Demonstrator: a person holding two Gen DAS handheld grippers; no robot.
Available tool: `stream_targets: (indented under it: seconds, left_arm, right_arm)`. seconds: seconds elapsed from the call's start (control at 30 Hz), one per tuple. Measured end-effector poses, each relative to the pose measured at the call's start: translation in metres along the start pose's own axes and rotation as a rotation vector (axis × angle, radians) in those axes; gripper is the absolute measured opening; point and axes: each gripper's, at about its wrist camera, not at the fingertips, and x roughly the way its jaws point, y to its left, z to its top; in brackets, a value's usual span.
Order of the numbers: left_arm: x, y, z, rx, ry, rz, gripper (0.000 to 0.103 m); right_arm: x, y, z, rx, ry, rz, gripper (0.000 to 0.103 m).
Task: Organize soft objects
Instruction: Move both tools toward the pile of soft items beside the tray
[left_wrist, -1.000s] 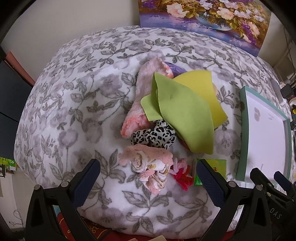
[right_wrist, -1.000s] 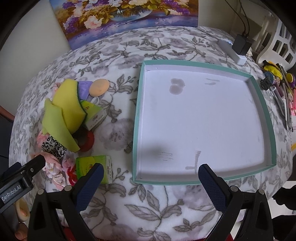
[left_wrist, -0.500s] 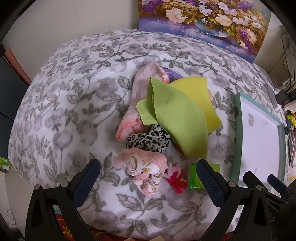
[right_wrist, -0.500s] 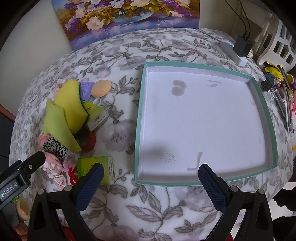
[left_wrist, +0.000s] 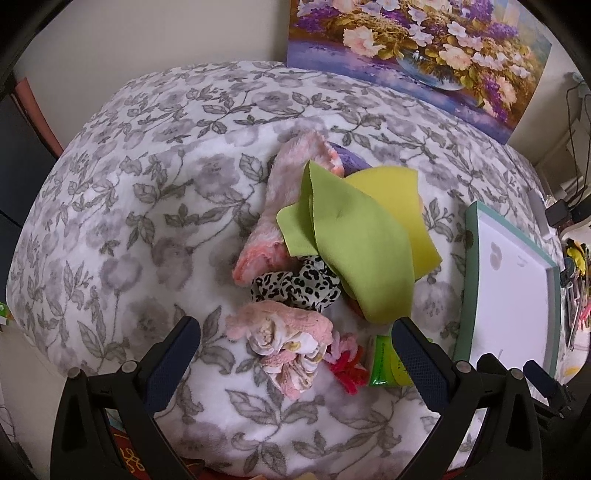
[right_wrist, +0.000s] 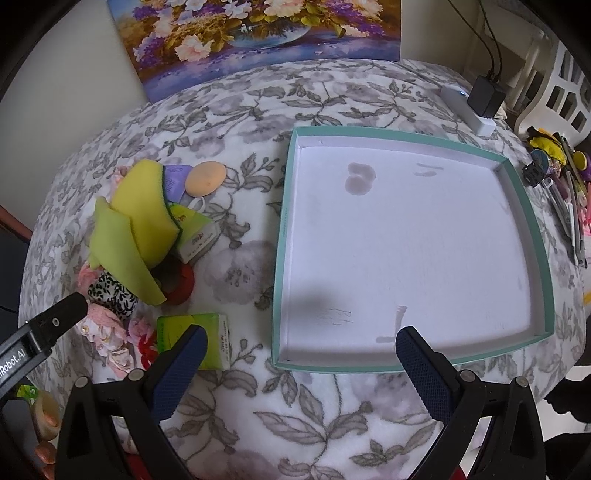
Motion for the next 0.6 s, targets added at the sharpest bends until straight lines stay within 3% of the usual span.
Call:
stream_targets:
  seconds: [0.6]
  left_arm:
    - [-0.003,0.024,0.006,-0.071,-0.027,0.011,0.103]
  right_arm:
    - [-0.003,0.025,0.001,-0.069,-0.01,-0.014,0.103]
